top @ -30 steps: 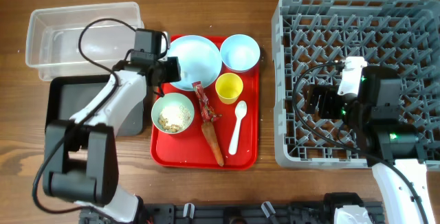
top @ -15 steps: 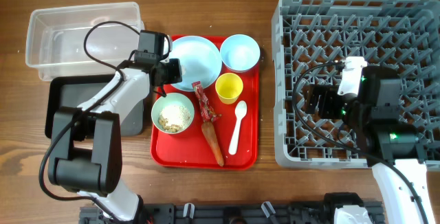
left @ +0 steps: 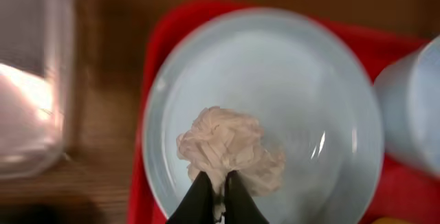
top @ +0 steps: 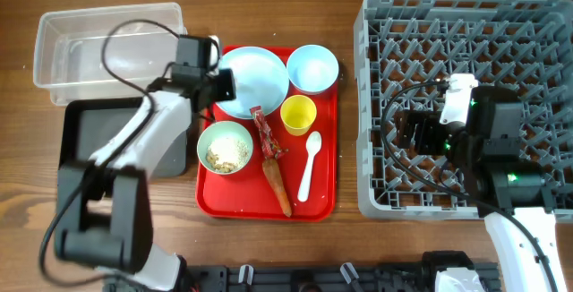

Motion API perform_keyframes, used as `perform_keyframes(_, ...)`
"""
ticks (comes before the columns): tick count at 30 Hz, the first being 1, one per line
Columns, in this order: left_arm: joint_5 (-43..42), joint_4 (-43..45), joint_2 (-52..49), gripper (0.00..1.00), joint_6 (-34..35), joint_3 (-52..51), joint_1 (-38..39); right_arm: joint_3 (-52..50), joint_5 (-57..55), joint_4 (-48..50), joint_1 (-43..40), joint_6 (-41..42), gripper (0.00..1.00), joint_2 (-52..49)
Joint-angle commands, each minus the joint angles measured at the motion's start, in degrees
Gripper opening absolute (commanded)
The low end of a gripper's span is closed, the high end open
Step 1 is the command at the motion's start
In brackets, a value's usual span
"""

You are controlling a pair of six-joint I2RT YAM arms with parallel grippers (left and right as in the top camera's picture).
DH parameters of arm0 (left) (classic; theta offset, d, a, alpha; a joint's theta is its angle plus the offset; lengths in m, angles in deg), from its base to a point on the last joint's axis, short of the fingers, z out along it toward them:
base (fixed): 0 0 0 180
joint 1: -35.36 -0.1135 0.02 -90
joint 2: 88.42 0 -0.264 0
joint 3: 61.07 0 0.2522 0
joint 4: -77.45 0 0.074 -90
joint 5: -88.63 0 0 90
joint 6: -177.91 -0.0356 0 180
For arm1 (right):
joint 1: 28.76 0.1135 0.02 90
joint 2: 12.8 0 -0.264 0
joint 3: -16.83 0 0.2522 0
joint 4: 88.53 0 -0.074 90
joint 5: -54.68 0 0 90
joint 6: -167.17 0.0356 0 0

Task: Sort waste into correct bins and load items into the dishwasher rack
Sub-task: 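Carry the tissue left and drop it into the clear bin, then move the left gripper back to the red wrapper on the tray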

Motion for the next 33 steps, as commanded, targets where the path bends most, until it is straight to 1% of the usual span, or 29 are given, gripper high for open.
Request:
perform_keyframes(1,7.4,2.2,9.1,0.09,-0.1,3.4,-3.6,1.3,1.2,0.2,-0.2,-0.4,1.0,-0.1)
perform_keyframes(4,8.1,4.9,11.6,0.11,-0.1,3.4,-7.6,1.3,1.2,0.2,-0.2,-0.4,1.0,-0.1)
perform_keyframes(8,8.1,4.8,10.1,0.12,-0.1,3.3,-12.0,1.3,1.2,0.2,-0.2,-0.4,1.0,-0.1)
perform_keyframes(9,8.1,4.8,9.5,0.16,-0.1,3.3,-12.8,1.3,1.2,0.2,-0.2,-0.4,1.0,-0.1)
perform_keyframes(10,8.1,4.9,8.1,0.35,-0.1,3.3,-14.0,1.3,1.2,0.2,-0.2,-0.4,1.0,-0.1)
perform_keyframes(12,8.1,5.0,6.7,0.48,-0.1,3.3,-15.1,1.3,1.2,0.2,-0.2,-0.4,1.0,-0.1)
perform_keyframes(13,8.1,5.0,6.3,0.56,-0.1,3.3,-15.5,1.3,1.2,0.2,-0.2,-0.4,1.0,-0.1)
perform_keyframes(14,8.1,5.0,6.0,0.59,-0.1,3.3,-15.8,1.3,1.2,0.2,-0.2,-0.4,1.0,-0.1)
perform_keyframes(23,7.8,5.6,8.0,0.6,-0.5,4.3,-15.9,1.3,1.2,0.2,-0.2,-0.4,1.0,-0.1)
perform_keyframes(25,4.0,4.7,8.7,0.59,-0.5,4.3,-15.9,1.3,1.2,0.2,-0.2,-0.4,1.0,-0.1)
perform_keyframes(30,-9.5,0.0,9.9,0.57,-0.5,4.3,-13.8,1.3,1.2,0.2,-0.2,-0.4,1.0,-0.1)
perform_keyframes(32,-13.1,-3.3,9.9,0.56,-0.5,4.3,-11.7,1.3,1.2,0.2,-0.2,-0.4,1.0,-0.1)
perform_keyframes(33,-13.5,-5.2,9.9,0.56,-0.4,4.3,-10.3,1.3,1.2,0.2,-0.2,-0.4,1.0,-0.1)
